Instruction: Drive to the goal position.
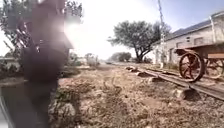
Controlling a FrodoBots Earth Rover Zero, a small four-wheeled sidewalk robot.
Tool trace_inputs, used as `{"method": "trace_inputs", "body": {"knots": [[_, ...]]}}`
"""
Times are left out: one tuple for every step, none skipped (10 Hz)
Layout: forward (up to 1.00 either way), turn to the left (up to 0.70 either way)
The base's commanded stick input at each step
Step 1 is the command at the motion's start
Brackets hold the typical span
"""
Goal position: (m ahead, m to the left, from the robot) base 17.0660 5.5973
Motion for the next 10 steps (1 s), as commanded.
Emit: {"method": "trace_inputs", "body": {"knots": [[0.7, 0.14], [0.7, 0.14], [0.7, 0.14], [0.7, 0.14], [0.7, 0.14], [0.7, 0.1], [0.7, 0.0], [0.7, 0.0], [0.7, 0.0], [0.7, 0.0]]}}
